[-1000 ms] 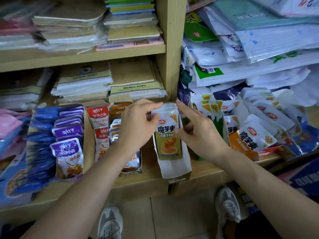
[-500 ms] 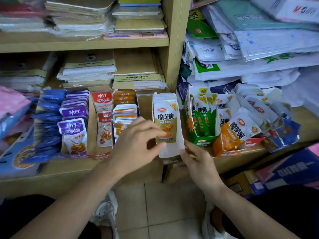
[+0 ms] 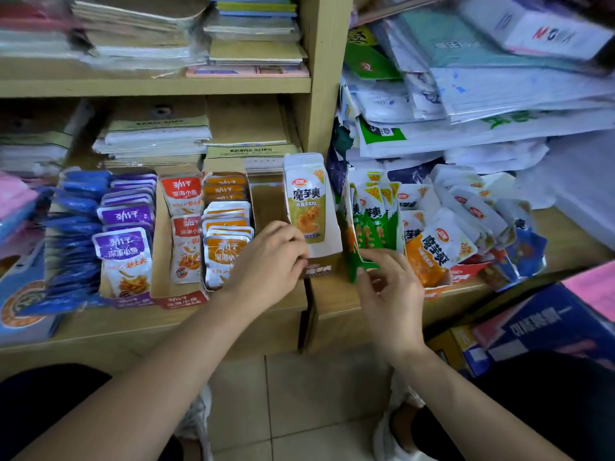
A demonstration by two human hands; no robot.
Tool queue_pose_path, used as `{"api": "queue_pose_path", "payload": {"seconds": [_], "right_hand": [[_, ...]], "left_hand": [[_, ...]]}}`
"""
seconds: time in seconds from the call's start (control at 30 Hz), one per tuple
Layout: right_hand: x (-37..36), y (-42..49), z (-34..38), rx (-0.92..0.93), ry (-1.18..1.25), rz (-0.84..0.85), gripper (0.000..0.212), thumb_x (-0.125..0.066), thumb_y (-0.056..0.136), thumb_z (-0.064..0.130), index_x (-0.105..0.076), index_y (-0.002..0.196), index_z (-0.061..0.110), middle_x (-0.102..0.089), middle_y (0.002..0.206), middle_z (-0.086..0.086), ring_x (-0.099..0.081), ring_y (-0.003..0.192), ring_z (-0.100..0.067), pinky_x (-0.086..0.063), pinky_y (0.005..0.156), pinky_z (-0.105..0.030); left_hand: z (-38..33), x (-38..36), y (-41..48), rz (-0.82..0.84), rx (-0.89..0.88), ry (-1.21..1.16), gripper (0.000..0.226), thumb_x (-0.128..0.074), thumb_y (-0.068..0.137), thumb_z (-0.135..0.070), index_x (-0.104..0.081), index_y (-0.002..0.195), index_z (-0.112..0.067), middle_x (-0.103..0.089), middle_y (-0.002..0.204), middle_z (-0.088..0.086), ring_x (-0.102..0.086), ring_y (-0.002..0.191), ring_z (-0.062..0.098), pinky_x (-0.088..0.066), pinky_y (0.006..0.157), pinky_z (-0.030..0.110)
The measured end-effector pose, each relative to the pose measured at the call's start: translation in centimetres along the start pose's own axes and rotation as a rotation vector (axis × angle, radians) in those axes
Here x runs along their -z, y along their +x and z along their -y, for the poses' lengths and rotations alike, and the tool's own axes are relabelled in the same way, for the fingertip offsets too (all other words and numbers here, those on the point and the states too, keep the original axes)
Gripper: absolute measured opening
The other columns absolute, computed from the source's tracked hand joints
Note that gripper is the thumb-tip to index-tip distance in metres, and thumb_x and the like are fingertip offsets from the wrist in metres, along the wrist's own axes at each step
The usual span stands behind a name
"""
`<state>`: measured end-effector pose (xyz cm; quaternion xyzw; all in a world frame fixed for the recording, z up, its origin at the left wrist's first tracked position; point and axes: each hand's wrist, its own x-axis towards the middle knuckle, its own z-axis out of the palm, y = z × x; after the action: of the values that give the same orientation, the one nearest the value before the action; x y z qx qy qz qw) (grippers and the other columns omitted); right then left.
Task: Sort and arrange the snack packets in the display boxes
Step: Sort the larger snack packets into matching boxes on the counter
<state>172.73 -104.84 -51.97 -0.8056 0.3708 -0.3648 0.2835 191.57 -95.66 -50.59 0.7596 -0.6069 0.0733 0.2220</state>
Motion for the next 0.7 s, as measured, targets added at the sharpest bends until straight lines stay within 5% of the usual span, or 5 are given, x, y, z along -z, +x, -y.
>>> {"api": "queue_pose_path", "payload": {"seconds": [0.17, 0.3, 0.43, 0.5, 0.7], "right_hand": [[1.3, 0.9, -1.8, 0.022, -0.207, 0.209, 0.047, -0.073, 0.09, 0.012, -0.06, 0.135, 0.012, -0.055, 0.123, 0.003, -0.067, 0.094, -0.018, -0.054, 0.082, -0.022], [1.6, 0.8, -1.8, 0.083, -0.191, 0.282, 0.04, -0.072, 0.089, 0.005, -0.066, 0.128, 0.013, -0.053, 0.116, 0.01, -0.059, 0.106, -0.012, -0.043, 0.087, -0.007], [3.1, 0.0, -1.7, 0.069, -0.124, 0.366, 0.03, -0.069, 0.093, 0.013, -0.071, 0.122, 0.02, -0.06, 0.112, 0.013, -0.062, 0.101, -0.006, -0.053, 0.089, -0.017], [4.3, -0.4, -1.3, 0.067, -0.124, 0.432, 0.025, -0.069, 0.094, 0.02, -0.073, 0.118, 0.024, -0.067, 0.112, 0.015, -0.063, 0.103, -0.001, -0.049, 0.087, -0.009], [6.5, 3.0, -1.5, -0.095, -0.011, 0.024, 0.01, -0.08, 0.085, 0.021, -0.071, 0.087, 0.024, -0.058, 0.065, 0.019, -0.059, 0.061, 0.005, -0.038, 0.054, -0.004]], "left_hand": [[-1.5, -0.1, 1.0, -0.096, -0.007, 0.13, 0.027, -0.075, 0.082, -0.033, -0.078, 0.105, -0.019, -0.072, 0.107, -0.004, -0.056, 0.107, 0.026, -0.049, 0.085, 0.042], [-2.6, -0.2, 2.4, -0.099, -0.049, -0.035, 0.035, -0.068, 0.09, -0.034, -0.073, 0.121, -0.02, -0.07, 0.114, -0.007, -0.054, 0.112, 0.02, -0.048, 0.092, 0.04], [-3.4, 0.5, 4.6, -0.054, 0.004, -0.134, 0.044, -0.067, 0.094, -0.036, -0.063, 0.135, -0.024, -0.064, 0.129, -0.008, -0.046, 0.121, 0.013, -0.036, 0.104, 0.027], [-3.7, 0.8, 5.8, -0.014, -0.001, -0.136, 0.049, -0.064, 0.095, -0.039, -0.057, 0.142, -0.026, -0.059, 0.136, -0.008, -0.043, 0.127, 0.012, -0.025, 0.106, 0.021], [-4.1, 0.1, 7.2, 0.027, -0.011, -0.196, 0.049, -0.066, 0.095, -0.035, -0.057, 0.142, -0.026, -0.057, 0.137, -0.009, -0.045, 0.124, 0.009, -0.032, 0.105, 0.022]]}}
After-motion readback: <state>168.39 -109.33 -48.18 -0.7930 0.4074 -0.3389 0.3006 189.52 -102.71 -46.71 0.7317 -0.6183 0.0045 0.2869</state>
